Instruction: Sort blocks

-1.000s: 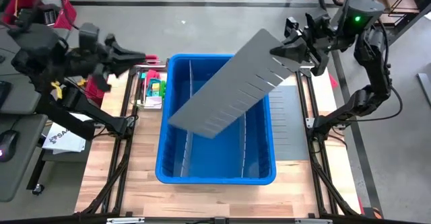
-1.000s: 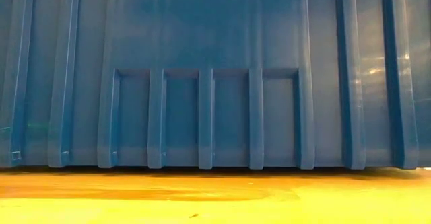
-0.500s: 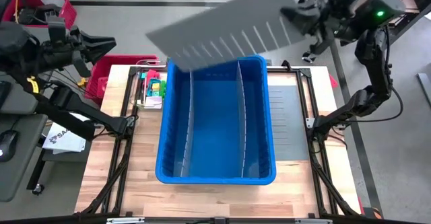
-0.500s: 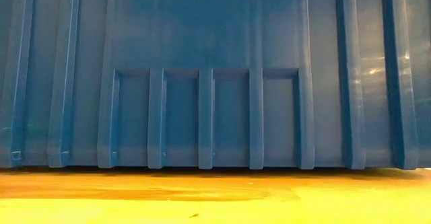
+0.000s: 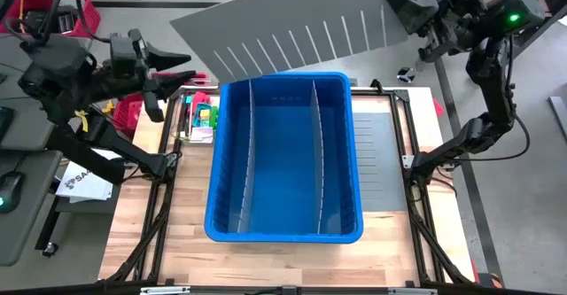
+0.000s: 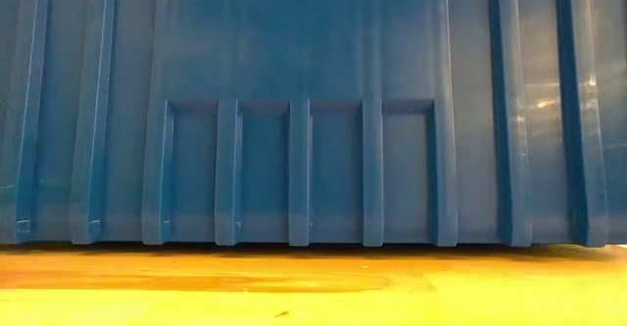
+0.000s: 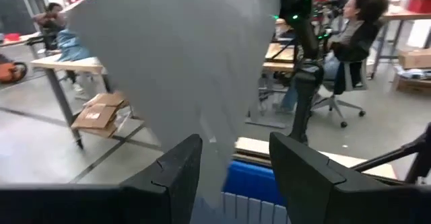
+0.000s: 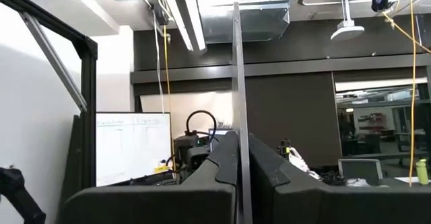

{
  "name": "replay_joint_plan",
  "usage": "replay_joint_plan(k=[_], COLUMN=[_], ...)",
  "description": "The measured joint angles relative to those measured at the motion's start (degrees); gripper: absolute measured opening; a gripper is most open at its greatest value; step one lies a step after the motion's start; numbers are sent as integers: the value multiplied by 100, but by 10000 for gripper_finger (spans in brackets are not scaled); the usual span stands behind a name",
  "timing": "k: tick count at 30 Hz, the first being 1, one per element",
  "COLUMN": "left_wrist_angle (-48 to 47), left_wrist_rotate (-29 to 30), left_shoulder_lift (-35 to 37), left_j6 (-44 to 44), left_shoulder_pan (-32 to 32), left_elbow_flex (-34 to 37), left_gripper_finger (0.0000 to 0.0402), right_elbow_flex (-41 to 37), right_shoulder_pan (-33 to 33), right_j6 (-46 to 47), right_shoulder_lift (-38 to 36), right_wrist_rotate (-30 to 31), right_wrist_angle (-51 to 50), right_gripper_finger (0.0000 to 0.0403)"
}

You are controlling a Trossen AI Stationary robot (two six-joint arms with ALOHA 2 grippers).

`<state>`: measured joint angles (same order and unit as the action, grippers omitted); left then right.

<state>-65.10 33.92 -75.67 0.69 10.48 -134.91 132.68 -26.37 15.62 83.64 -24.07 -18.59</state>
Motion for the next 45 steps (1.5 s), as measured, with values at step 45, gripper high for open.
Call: replay_joint_plan(k=[45], left_wrist_angle=[861], left_wrist_rotate=[-2011], left_shoulder_lift=[-170], left_j6=[35], left_shoulder_pan=[-1134], left_elbow_flex=[-9], left_gripper_finger=[49], right_elbow_flex=[0], right_shoulder_pan=[179], right_j6=[26], right_shoulder_lift=[-39], right_wrist_rotate=[-400], right_wrist_angle=[198], right_gripper_finger=[0])
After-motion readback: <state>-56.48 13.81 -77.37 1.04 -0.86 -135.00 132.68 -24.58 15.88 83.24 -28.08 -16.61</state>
